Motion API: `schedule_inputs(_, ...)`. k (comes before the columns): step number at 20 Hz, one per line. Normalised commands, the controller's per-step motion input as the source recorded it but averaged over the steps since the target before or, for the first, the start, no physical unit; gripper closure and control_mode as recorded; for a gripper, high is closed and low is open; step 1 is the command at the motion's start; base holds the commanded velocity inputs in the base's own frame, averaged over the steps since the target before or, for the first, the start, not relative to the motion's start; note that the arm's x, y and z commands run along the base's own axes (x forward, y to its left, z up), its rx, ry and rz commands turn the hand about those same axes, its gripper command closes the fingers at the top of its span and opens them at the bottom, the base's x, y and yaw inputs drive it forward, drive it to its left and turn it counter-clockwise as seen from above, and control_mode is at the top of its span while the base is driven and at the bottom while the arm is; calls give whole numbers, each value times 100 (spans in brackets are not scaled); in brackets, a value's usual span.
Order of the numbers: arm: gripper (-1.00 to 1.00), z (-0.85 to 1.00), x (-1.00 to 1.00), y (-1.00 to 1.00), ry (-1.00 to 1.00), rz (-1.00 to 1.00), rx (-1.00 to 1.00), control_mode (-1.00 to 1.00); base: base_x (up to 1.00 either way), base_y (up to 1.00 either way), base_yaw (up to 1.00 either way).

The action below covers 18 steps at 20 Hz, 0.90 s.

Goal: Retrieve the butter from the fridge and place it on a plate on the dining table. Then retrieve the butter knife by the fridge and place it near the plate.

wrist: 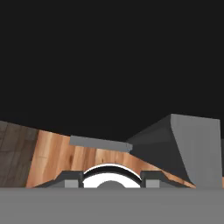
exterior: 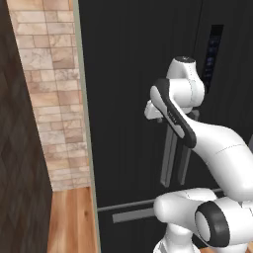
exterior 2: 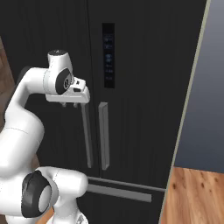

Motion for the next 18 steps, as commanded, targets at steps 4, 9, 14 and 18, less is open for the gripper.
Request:
schedule_inputs(4,-100,0,0,0,0,0,0,100,-8,0,0)
schedule_inputs(9,-100,0,0,0,0,0,0,100,-38,0,-7)
schedule_inputs(14,-100,0,0,0,0,0,0,100,-54,0,-12)
schedule_inputs(18,-100,0,0,0,0,0,0,100,-57,-4,-12)
